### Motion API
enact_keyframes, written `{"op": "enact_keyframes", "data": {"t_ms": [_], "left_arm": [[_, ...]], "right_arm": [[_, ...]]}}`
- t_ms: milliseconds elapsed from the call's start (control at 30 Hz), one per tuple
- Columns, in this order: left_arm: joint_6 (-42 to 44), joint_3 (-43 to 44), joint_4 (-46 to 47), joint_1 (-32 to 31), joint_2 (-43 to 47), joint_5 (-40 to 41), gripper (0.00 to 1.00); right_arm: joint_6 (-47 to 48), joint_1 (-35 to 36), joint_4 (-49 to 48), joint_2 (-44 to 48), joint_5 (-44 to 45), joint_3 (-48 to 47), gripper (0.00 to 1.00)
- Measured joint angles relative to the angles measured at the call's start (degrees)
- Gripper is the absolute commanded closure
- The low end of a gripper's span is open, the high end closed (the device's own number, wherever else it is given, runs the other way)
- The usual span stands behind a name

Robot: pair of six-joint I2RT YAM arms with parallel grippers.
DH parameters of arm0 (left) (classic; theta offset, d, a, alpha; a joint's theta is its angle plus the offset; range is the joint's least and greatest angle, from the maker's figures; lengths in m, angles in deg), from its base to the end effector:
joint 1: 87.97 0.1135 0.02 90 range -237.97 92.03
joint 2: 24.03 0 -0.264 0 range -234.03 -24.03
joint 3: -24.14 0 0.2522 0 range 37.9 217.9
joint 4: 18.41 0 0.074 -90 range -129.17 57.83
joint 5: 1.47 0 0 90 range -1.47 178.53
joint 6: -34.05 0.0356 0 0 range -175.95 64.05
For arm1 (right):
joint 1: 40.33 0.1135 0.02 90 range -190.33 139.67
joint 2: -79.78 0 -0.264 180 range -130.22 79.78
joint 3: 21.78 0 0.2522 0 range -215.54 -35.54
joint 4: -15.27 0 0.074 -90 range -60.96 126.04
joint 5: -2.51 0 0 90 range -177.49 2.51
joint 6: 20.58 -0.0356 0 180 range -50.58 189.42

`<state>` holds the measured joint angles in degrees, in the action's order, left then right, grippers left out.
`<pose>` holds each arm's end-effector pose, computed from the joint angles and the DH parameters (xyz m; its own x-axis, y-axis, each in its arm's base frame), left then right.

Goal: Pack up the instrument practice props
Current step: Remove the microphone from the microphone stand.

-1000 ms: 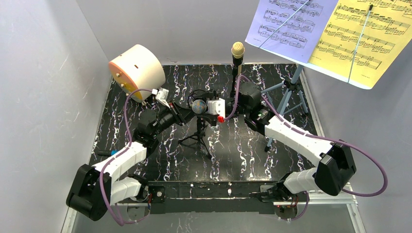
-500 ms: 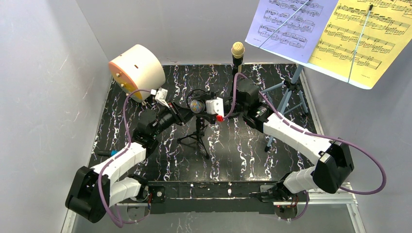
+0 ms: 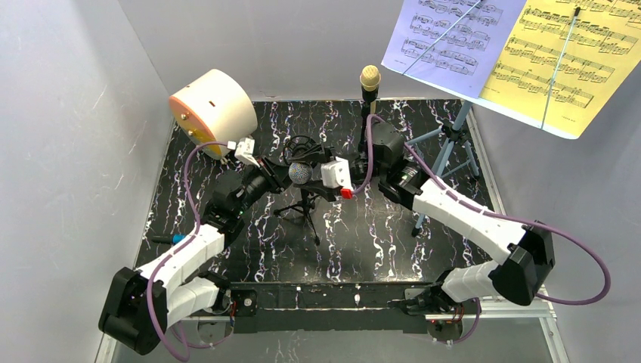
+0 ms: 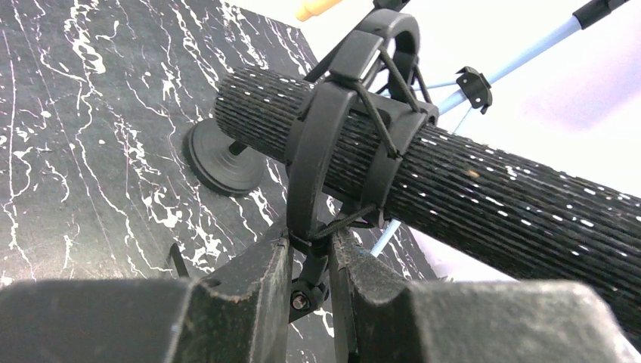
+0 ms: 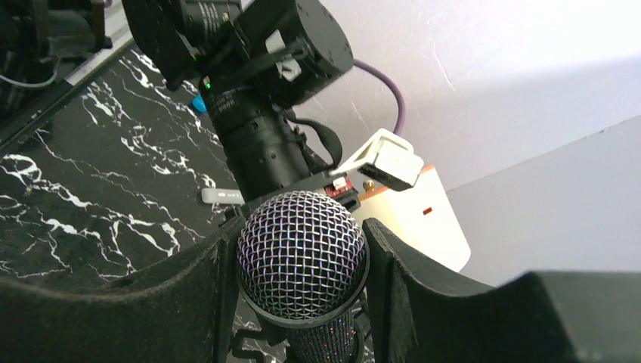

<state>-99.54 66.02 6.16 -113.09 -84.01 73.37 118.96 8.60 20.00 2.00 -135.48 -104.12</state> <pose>0.2091 -0.1083 0.2759 -0.3708 -0.5611 -0.7400 0.5375 0.5201 -0.6638 0.1859 0.2536 0.3913 0.7541 0.0902 -0.6506 -0.6457 -0.0799 -0.7594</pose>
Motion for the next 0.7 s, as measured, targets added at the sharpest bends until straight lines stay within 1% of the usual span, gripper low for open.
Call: {"op": "enact_keyframes", "data": {"t_ms": [600,700], "left_arm": [[1.49,1.18,-0.07,0.00,-1.44,1.44,1.00],[1.79,1.22,-0.17,0.00,-1.44,1.44,0.92]], "right_arm": [[-7.61,1.64,-1.36,8.52,-4.13,0.46,0.99],[-8.83,1.70,-2.78,10.25,-3.96,1.95,0.99]]}}
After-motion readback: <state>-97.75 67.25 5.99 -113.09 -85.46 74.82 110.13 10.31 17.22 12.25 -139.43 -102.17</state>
